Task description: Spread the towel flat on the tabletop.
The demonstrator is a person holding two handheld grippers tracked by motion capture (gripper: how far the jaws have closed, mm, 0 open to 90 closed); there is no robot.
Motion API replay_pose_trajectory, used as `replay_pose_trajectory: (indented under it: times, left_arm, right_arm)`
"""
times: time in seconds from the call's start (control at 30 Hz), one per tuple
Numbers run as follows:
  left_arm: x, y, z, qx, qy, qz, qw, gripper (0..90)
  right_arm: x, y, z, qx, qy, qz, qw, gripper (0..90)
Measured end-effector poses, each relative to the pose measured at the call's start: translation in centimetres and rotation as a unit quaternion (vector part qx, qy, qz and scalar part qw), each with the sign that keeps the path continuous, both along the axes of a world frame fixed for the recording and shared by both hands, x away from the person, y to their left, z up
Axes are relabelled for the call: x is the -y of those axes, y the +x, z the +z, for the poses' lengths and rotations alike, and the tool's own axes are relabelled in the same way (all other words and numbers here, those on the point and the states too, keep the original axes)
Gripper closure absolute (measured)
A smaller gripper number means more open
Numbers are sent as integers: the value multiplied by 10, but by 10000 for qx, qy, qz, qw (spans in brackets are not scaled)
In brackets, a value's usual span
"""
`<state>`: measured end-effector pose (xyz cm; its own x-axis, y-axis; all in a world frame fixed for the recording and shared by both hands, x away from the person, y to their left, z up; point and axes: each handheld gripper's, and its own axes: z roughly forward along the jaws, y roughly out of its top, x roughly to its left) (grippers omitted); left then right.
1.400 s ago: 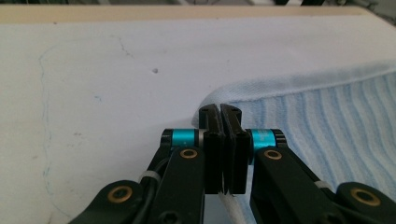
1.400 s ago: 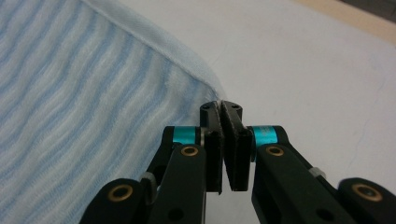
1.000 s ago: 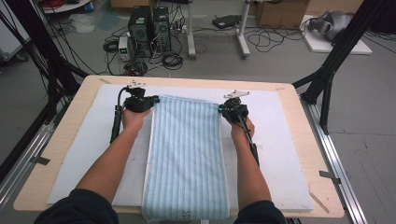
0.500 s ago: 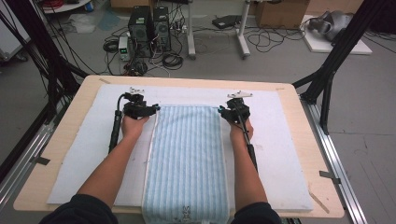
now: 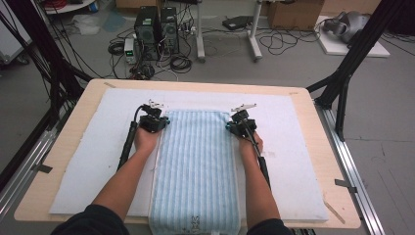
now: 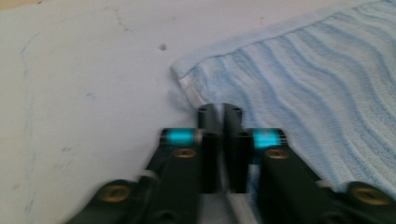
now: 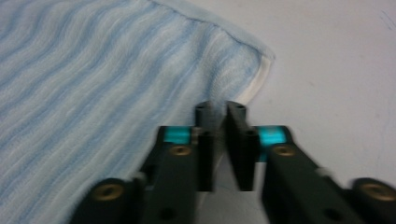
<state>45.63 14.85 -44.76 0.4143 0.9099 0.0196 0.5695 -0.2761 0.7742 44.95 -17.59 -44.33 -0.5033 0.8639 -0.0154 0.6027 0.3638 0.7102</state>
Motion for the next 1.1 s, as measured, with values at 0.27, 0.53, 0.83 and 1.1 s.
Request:
replay_pose_trajectory:
  times: [0.27,0.53,0.83,1.1]
  left_arm:
    - [-8,7,-2,32,-278,692,9972,569]
    - [-31,-20,17,685,-1058,342,9914,393]
    - [-42,-58,35,924,-1711,-540,9794,184]
    - [-54,-79,42,1069,-1739,-732,9762,194]
  right_arm:
    - [2,3,0,99,81,-326,9994,635]
    - [27,-33,39,746,605,-101,9953,432]
    - [47,-67,52,731,710,185,9946,284]
    - [50,-96,41,289,726,386,9962,417]
